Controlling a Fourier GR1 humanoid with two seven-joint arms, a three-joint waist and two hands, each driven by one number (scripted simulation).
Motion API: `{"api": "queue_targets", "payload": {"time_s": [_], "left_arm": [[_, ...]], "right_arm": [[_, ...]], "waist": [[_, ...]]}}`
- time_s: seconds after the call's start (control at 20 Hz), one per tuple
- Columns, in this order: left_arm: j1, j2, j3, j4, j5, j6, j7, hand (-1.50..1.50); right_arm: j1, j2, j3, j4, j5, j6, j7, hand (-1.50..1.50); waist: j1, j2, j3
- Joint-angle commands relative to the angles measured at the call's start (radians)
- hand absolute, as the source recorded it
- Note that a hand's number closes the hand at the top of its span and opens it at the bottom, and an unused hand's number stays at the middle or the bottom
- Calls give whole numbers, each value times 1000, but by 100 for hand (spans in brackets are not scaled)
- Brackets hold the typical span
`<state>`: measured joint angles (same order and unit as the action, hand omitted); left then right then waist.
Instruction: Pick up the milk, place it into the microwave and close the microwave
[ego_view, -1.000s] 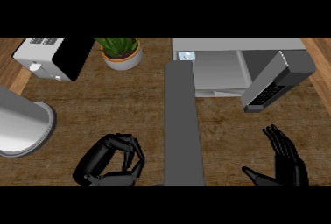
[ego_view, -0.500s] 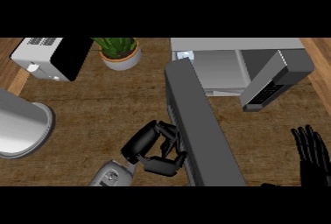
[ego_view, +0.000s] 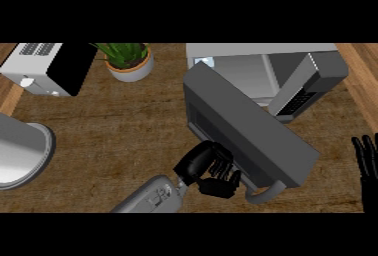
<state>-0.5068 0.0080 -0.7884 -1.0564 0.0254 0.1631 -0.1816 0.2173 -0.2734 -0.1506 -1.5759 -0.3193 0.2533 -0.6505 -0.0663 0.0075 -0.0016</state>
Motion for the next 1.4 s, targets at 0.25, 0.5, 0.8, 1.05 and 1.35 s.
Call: {"api": "queue_targets", "payload": {"time_s": [0.25, 0.5, 0.8, 1.05, 1.35], "left_arm": [[-174, -8, -154, 97, 258, 115, 21, -150], [-234, -8, -117, 88, 355, 158, -63, 150], [-347, -8, -70, 116, 448, 176, -111, 150], [-433, -8, -44, 172, 512, 190, -101, 150], [-498, -8, -39, 226, 558, 227, -126, 150]], "right_arm": [[-53, -41, 50, -122, -43, 66, 98, -150], [-72, -62, 70, -169, -75, 116, 114, -150], [-123, -106, 66, -210, -118, 144, 169, -150], [-153, -119, 60, -239, -134, 138, 193, -150], [-168, -151, 67, -261, -182, 175, 235, -150]], "waist": [[-83, 19, -3], [-142, 33, -5], [-199, 46, -5], [-243, 56, -3], [-286, 66, -1]]}}
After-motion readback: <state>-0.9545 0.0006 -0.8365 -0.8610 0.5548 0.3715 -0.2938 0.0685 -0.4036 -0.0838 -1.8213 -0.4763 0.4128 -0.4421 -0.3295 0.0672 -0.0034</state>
